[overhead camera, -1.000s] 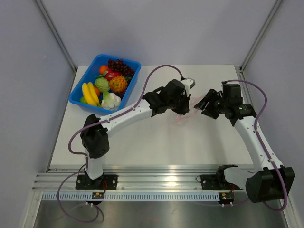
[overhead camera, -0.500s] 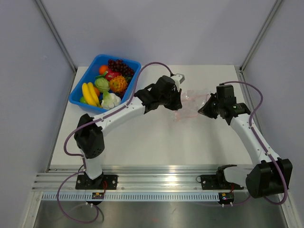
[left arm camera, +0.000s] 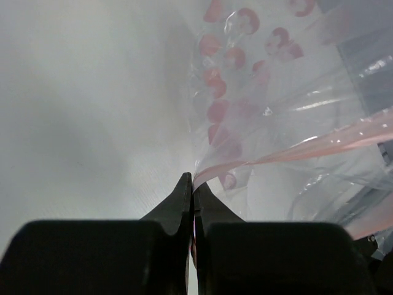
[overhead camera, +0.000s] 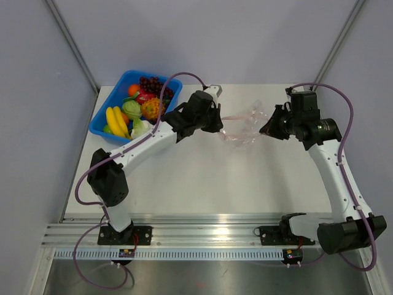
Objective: Place the food in the zip-top bag and seal the zipper
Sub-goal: Open the zipper of the food storage bag.
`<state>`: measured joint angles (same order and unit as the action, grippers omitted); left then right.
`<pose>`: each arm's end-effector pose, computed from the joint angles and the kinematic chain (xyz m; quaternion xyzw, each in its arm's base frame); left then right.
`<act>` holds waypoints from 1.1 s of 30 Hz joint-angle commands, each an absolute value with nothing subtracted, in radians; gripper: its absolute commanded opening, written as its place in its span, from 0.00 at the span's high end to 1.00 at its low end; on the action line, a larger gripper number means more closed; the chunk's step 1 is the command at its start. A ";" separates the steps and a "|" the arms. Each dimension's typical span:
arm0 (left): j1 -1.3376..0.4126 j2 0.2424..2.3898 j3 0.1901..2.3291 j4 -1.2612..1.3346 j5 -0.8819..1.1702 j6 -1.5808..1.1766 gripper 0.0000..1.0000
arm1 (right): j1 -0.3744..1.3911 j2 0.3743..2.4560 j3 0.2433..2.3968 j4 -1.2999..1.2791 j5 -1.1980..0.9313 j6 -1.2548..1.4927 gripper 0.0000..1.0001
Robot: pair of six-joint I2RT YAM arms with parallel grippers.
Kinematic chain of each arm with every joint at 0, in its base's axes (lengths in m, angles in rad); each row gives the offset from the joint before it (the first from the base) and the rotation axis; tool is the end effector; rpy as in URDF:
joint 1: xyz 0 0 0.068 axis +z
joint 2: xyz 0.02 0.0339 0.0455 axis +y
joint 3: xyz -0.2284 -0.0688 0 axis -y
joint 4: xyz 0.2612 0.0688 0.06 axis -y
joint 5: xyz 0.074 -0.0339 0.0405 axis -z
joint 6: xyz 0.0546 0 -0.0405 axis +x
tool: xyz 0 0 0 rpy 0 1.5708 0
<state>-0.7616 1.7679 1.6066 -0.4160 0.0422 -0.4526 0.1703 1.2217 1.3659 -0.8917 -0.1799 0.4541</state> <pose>0.3168 -0.3052 0.2846 0.1452 0.8669 -0.2871 0.3807 0.2796 0.0580 0.3382 0.0935 0.9087 0.2007 0.3540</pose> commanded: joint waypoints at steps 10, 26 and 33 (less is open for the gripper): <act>-0.744 1.740 1.464 -0.209 0.273 -0.495 1.00 | 0.219 1.287 1.355 -0.884 -0.151 0.426 1.00; -0.758 1.743 1.532 -0.350 0.281 -0.404 0.48 | 0.341 1.421 1.424 -0.902 -0.064 0.422 1.00; -0.802 1.756 1.606 -0.397 0.196 -0.382 0.46 | 0.360 1.404 1.448 -0.940 -0.075 0.426 1.00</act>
<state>-0.7906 1.7679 1.5524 -0.3962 0.2359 -0.4019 0.3420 1.4391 1.3911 -0.9203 -0.0937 0.4252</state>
